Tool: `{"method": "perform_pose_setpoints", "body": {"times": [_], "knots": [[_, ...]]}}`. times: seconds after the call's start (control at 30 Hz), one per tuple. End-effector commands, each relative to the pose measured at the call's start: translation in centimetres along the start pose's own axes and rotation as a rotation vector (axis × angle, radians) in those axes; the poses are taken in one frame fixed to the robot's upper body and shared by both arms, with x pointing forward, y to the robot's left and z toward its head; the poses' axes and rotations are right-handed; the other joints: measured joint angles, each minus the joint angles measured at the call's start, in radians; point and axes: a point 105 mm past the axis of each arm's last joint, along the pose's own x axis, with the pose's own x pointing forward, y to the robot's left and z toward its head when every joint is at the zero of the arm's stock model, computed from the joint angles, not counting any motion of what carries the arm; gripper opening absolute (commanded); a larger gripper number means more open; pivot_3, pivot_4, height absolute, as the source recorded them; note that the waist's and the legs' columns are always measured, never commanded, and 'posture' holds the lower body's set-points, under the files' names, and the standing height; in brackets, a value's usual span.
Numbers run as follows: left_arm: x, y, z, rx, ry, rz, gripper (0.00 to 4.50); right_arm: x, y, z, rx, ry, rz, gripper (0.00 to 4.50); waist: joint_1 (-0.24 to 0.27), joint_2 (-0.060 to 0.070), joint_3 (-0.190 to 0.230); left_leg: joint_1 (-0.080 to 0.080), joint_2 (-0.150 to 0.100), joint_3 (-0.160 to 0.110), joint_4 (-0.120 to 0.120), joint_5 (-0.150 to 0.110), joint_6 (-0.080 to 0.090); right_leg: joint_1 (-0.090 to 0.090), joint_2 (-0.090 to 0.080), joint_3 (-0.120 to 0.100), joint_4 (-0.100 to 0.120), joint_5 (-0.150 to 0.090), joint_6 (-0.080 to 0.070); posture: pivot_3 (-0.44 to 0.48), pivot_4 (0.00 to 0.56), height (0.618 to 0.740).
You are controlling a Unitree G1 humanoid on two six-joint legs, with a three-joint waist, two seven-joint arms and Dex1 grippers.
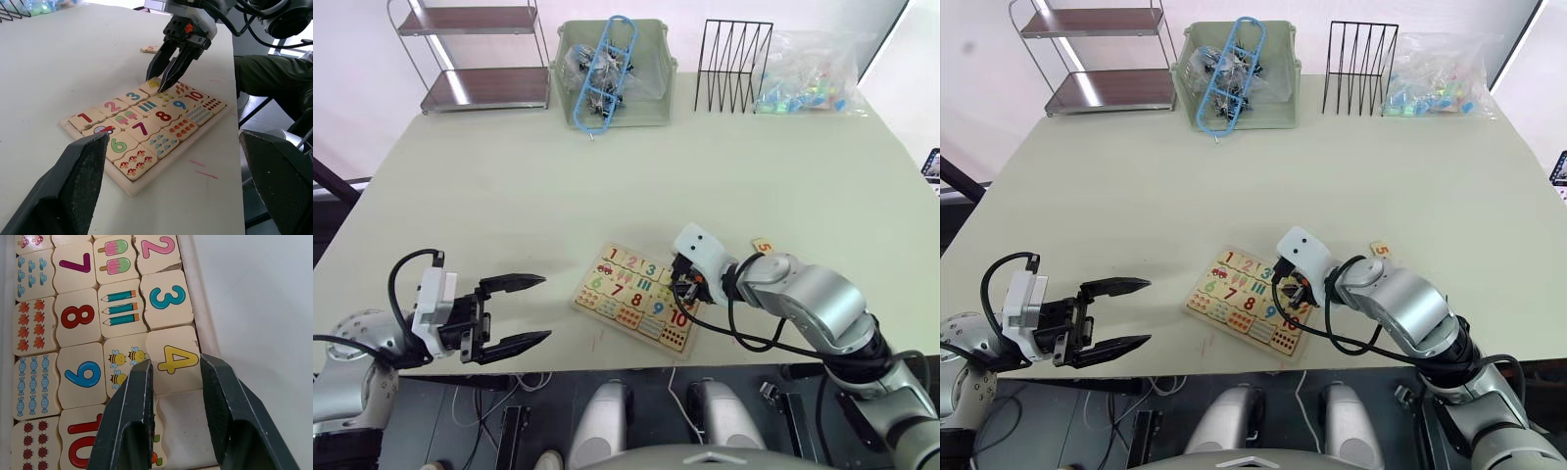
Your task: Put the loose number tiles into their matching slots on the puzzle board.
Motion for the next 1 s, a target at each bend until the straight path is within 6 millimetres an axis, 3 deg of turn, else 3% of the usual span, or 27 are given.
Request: {"method": "perform_pose_setpoints", "body": {"times": [0.03,0.8,1.0], "knots": [[-0.12,-0.06,0.66,0.037,-0.007,-0.002,4.50,-0.16,0.31,0.49,-0.018,-0.008,0.009,0.81,0.000,0.000,0.000,0.000,0.000,0.000,0.000,0.000,0.000,0.000,0.000,0.000,0.000,0.000,0.000,0.000,0.150,0.739],[0.14,-0.21,0.54,0.031,-0.014,-0.005,4.50,-0.02,0.40,0.36,-0.014,-0.001,0.015,0.81,-0.001,0.000,0.000,0.000,0.000,0.000,-0.001,0.000,0.000,-0.001,-0.001,0.000,-0.001,0.000,0.000,0.000,0.150,0.739],[0.17,-0.20,0.50,0.029,-0.018,-0.003,4.50,-0.02,0.52,0.54,-0.030,-0.011,0.018,3.54,-0.001,0.000,0.000,0.000,0.000,0.000,-0.002,0.000,0.000,-0.001,-0.001,0.000,-0.001,0.000,0.000,0.000,0.150,0.739]]}}
